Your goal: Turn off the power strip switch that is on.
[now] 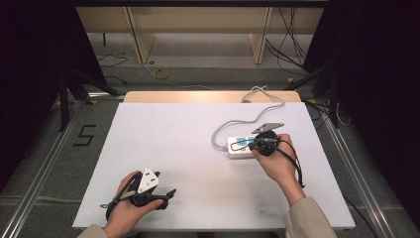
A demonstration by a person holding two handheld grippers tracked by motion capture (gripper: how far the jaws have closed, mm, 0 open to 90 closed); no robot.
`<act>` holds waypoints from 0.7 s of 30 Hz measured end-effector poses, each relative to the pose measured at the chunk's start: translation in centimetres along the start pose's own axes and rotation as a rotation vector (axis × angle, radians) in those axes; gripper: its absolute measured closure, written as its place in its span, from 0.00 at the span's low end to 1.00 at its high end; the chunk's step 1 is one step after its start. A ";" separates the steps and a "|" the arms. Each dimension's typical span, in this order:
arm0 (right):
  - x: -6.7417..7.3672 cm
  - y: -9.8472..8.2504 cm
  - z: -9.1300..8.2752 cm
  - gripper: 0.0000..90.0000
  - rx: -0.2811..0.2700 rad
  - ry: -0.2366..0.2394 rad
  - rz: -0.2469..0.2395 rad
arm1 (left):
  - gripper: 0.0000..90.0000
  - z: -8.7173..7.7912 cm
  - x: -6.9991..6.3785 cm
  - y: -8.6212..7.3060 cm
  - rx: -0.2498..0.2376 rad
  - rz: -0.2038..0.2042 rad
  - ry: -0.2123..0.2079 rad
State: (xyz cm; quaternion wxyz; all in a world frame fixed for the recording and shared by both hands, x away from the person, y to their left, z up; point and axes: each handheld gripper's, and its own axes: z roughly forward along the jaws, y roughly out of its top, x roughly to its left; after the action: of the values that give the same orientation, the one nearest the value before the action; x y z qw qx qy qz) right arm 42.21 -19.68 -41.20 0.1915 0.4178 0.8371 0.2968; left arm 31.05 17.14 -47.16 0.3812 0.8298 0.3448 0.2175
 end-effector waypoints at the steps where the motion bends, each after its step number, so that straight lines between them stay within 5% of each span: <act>1: 0.0 0.1 0.0 1.00 0.002 0.000 -0.003 | 0.24 0.0 0.0 0.0 0.001 0.000 0.000; 21: 0.0 1.7 0.4 1.00 0.040 0.004 -0.017 | 0.24 0.0 -0.1 0.0 -0.001 0.001 0.000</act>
State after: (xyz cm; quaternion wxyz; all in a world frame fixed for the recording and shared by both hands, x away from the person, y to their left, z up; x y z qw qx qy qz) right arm 43.39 -18.71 -40.34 0.1839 0.4141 0.8466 0.2792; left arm 31.02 17.05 -47.19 0.3813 0.8298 0.3444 0.2178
